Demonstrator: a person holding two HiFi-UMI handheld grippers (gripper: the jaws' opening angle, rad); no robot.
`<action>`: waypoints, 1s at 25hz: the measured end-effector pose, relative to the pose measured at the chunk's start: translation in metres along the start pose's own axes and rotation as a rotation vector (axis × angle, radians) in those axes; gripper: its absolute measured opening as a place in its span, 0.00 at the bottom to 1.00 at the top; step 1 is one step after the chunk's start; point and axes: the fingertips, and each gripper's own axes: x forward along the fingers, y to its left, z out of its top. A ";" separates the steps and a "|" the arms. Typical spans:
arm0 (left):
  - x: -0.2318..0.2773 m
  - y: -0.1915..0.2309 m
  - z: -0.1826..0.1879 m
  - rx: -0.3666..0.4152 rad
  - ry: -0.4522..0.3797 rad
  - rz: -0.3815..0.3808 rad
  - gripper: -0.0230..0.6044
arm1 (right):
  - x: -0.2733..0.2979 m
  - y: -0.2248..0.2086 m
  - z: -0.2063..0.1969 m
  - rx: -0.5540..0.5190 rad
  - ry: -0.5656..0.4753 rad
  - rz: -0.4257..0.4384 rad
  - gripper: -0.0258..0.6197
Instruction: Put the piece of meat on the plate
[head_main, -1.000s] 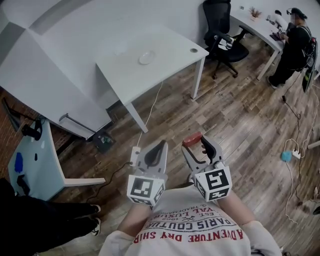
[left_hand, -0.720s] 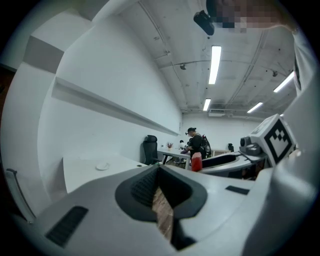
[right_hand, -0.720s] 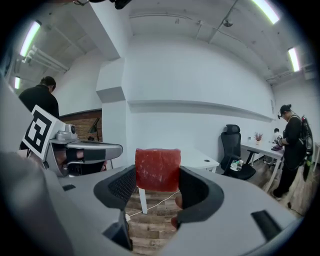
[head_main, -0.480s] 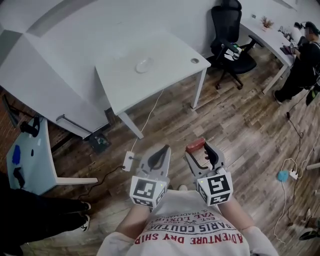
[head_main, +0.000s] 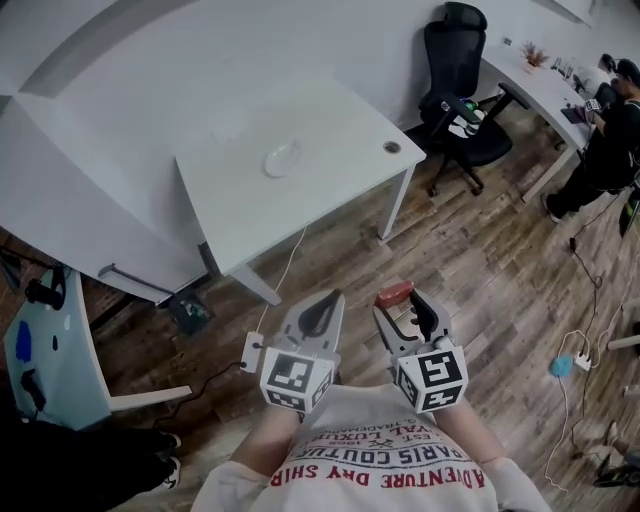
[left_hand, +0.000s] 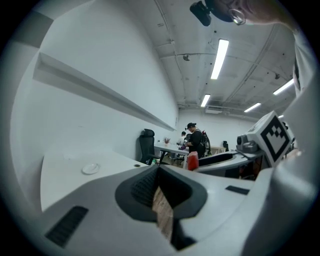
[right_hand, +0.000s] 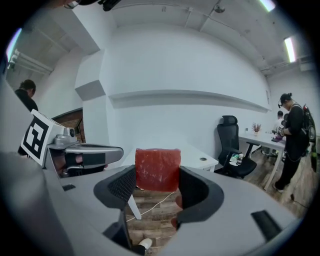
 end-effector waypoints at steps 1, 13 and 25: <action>0.009 0.013 0.005 -0.001 -0.003 -0.016 0.05 | 0.014 -0.001 0.006 0.016 0.002 -0.005 0.46; 0.092 0.179 0.051 0.016 -0.010 -0.079 0.05 | 0.179 0.001 0.082 -0.037 -0.001 -0.091 0.46; 0.132 0.258 0.042 -0.046 0.007 0.005 0.05 | 0.273 0.002 0.097 -0.086 0.048 0.016 0.46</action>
